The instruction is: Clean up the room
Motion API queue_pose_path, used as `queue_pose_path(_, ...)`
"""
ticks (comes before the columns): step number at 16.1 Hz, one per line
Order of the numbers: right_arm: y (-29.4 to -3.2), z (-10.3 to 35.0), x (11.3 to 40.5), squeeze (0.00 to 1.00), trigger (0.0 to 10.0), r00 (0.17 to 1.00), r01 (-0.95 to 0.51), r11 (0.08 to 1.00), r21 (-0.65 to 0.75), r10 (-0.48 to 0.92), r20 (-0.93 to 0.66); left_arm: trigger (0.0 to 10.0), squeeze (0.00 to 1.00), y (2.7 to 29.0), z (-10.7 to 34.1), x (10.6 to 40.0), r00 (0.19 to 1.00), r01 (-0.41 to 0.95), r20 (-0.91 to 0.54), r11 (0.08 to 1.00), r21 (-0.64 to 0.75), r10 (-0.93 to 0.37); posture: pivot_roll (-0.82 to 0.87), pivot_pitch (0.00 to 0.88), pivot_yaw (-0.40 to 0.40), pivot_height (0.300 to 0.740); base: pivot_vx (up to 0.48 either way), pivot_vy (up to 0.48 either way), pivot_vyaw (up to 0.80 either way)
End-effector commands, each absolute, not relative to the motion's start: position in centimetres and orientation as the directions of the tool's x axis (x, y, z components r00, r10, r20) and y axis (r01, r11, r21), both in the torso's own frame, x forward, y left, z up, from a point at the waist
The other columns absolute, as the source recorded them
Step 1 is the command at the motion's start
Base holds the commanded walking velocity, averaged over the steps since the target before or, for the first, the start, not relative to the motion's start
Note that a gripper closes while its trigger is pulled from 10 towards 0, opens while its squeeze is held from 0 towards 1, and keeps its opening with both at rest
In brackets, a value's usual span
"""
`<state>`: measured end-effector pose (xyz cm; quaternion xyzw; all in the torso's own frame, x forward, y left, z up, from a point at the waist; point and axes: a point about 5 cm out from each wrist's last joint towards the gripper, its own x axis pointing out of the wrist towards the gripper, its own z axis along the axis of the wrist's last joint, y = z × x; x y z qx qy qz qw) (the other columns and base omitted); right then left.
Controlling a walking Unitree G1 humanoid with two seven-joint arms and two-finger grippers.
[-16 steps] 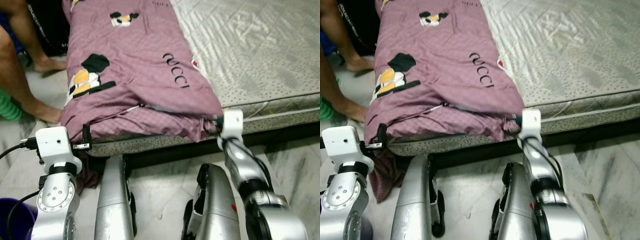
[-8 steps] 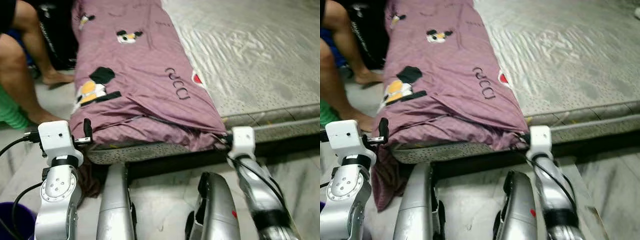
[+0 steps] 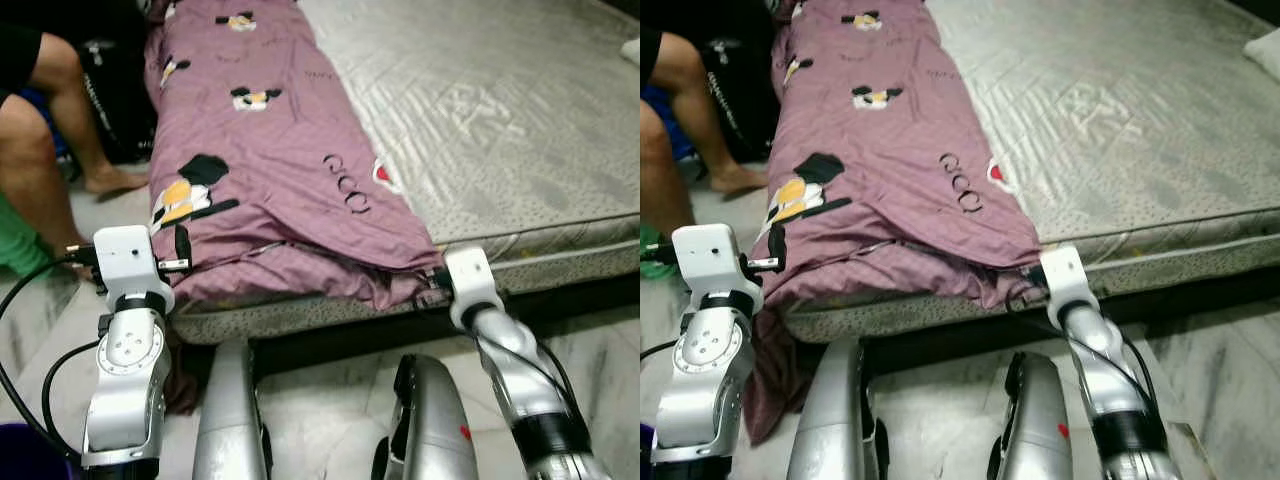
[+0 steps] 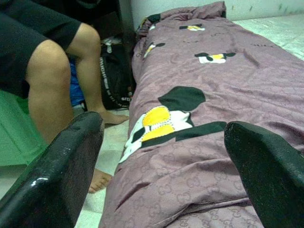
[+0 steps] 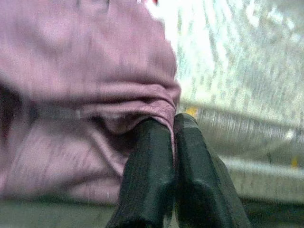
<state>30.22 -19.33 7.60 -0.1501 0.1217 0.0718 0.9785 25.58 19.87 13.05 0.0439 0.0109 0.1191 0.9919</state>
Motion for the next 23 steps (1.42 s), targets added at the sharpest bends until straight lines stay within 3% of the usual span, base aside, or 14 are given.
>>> queue_pose_path(1,-18.7,8.9,31.0,1.0,10.0,0.969,-0.189,0.948,-0.254,0.138,-0.206,10.0,0.0,20.1,13.1,25.6,0.969,-0.244,-0.003,0.965,0.101,0.245,0.05,0.0,0.022,0.525,0.0,0.0,0.0)
queue_pose_path(4,-17.6,9.5,29.7,1.0,10.0,0.952,-0.261,0.944,-0.202,0.217,-0.216,10.0,0.0,20.7,12.7,25.5,0.966,-0.257,0.001,0.961,0.103,0.259,0.04,0.0,0.018,0.525,0.0,0.0,0.0)
queue_pose_path(6,-19.7,6.2,27.7,1.0,10.0,0.896,-0.265,0.931,-0.251,0.142,-0.42,10.0,0.0,20.4,12.4,25.6,0.967,-0.254,0.0,0.962,0.098,0.255,0.03,0.0,0.017,0.525,0.0,0.0,0.0)
queue_pose_path(9,-21.3,6.0,26.0,1.0,10.0,0.9,-0.219,0.937,-0.272,0.086,-0.428,10.0,0.0,19.9,12.3,25.9,0.97,-0.242,0.003,0.966,0.089,0.243,0.01,0.0,0.02,0.525,0.0,0.0,0.0)
queue_pose_path(11,-19.5,6.2,24.7,1.0,10.0,0.877,-0.335,0.925,-0.18,0.236,-0.419,10.0,0.0,19.6,12.3,26.1,0.973,-0.229,0.005,0.97,0.083,0.23,-0.01,0.0,0.026,0.525,0.0,0.0,0.0)
queue_pose_path(13,-16.7,8.2,25.0,1.0,10.0,0.849,-0.473,0.878,-0.072,0.432,-0.306,10.0,0.0,18.8,12.3,26.4,0.981,-0.193,0.016,0.98,0.048,0.193,-0.01,0.0,0.031,0.525,0.0,0.0,0.0)
queue_pose_path(16,-14.2,10.3,25.7,1.0,10.0,0.803,-0.585,0.808,-0.073,0.564,-0.192,10.0,0.0,17.3,12.3,26.6,0.994,-0.111,0.024,0.994,0.012,0.11,-0.01,0.0,0.034,0.525,0.0,0.0,0.0)
queue_pose_path(17,-14.1,10.2,25.9,0.33,10.0,0.804,-0.585,0.806,-0.088,0.562,-0.193,10.0,0.0,17.2,12.3,26.7,0.994,-0.11,0.027,0.994,0.013,0.11,-0.01,0.0,0.031,0.525,0.0,0.0,0.0)
queue_pose_path(18,-14.1,10.2,26.6,0.0,10.0,0.83,-0.548,0.83,-0.098,0.526,-0.187,10.0,0.0,17.2,12.4,26.9,0.993,-0.116,0.034,0.993,-0.002,0.116,-0.01,0.0,0.025,0.525,0.0,0.0,0.0)
queue_pose_path(23,-14.5,9.4,27.3,0.0,10.0,0.863,-0.485,0.869,-0.102,0.456,-0.218,10.0,0.0,17.2,12.4,26.8,0.991,-0.124,0.038,0.992,-0.008,0.125,0.0,0.0,0.02,0.525,0.0,0.0,0.56)
